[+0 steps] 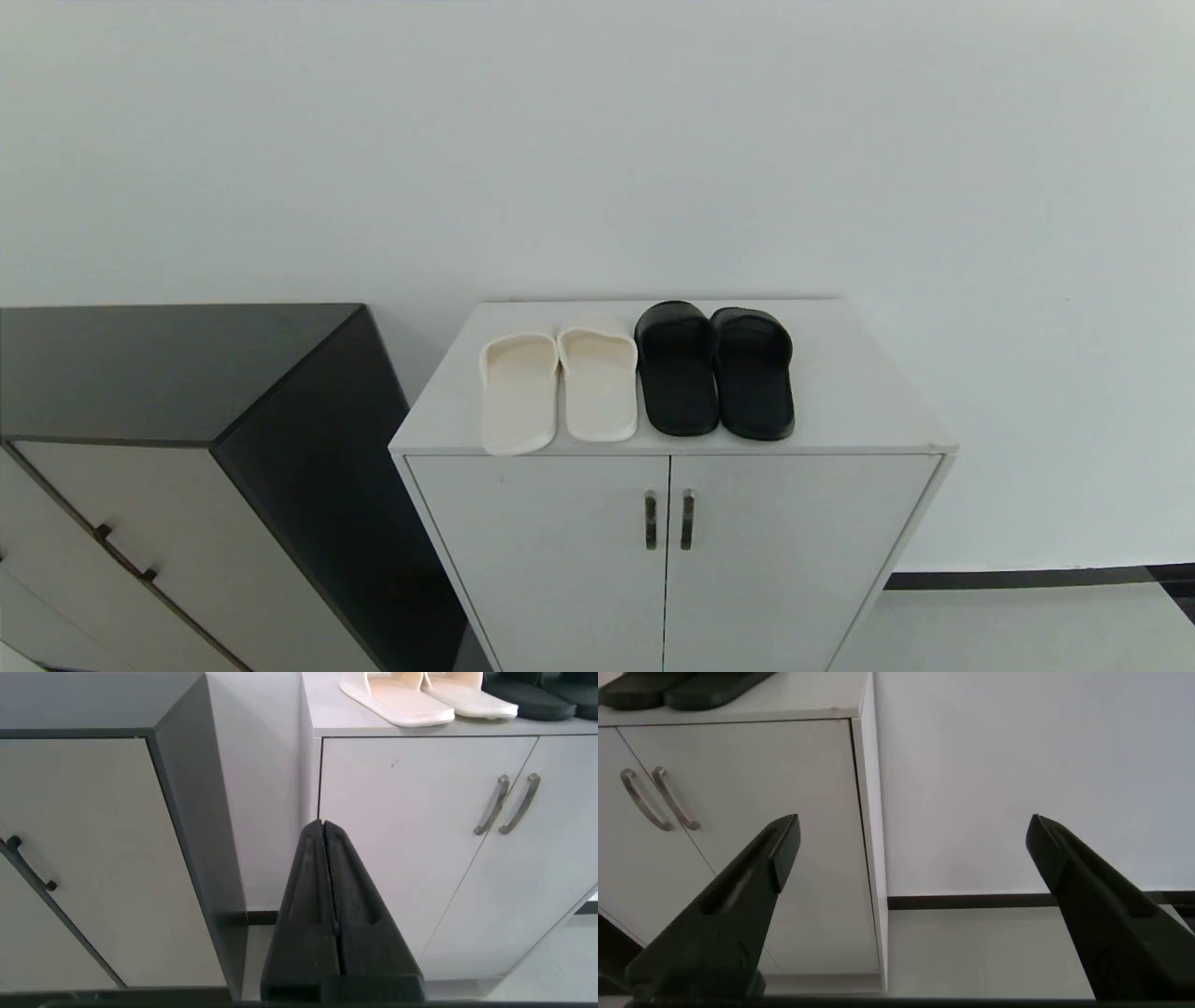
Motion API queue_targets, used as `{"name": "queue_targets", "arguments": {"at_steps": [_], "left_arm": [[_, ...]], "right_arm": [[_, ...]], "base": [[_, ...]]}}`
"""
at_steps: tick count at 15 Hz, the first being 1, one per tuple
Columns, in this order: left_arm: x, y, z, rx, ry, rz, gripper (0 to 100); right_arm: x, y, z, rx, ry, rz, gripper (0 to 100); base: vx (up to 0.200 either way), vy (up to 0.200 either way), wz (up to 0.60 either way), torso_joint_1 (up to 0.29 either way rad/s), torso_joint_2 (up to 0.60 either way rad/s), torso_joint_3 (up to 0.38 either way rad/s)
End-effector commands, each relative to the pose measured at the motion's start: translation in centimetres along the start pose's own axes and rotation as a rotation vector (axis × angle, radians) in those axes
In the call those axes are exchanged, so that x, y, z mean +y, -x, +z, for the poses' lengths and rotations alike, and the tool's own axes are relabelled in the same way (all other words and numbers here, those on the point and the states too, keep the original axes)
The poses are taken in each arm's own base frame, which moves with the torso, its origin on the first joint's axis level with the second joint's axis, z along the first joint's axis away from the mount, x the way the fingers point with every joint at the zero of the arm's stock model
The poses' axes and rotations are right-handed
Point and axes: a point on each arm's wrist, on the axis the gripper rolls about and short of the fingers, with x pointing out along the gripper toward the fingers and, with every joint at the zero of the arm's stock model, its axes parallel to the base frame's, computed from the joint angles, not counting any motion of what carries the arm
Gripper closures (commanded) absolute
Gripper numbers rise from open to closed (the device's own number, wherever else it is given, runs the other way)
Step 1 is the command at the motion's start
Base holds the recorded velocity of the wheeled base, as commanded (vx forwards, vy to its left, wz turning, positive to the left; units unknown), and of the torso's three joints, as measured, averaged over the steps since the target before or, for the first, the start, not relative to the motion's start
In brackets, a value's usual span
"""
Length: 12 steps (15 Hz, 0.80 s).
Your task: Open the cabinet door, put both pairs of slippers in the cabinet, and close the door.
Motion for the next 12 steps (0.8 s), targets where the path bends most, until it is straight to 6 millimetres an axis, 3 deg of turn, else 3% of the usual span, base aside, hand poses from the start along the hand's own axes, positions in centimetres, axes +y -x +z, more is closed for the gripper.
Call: {"name": "queue_targets", "arguments": {"at_steps": [1,9,10,11,12], "left_arm": [[0.0,0.0,0.0,0.000,0.005,0.002,100],[0.0,0.0,0.0,0.000,-0.007,0.021,100],[0.0,0.0,0.0,0.000,-0.009,0.018,100],[0.0,0.0,0.0,0.000,-0.014,0.014,100],[0.0,0.0,0.0,0.000,-0.014,0.014,100]], "right_arm": [[0.0,0.0,0.0,0.000,0.004,0.000,0],[-0.1,0.0,0.1,-0.004,0.008,-0.026,0],[-0.1,0.4,1.5,-0.064,0.022,-0.024,0],[-0.2,1.5,7.1,-0.163,-0.040,-0.004,0],[-0.3,1.6,8.8,-0.158,-0.081,0.004,0]], "base": [[0.000,0.000,0.00,0.000,0.00,0.000],[0.000,0.000,0.00,0.000,0.00,0.000],[0.000,0.000,0.00,0.000,0.00,0.000],[0.000,0.000,0.00,0.000,0.00,0.000],[0.000,0.000,0.00,0.000,0.00,0.000]]}}
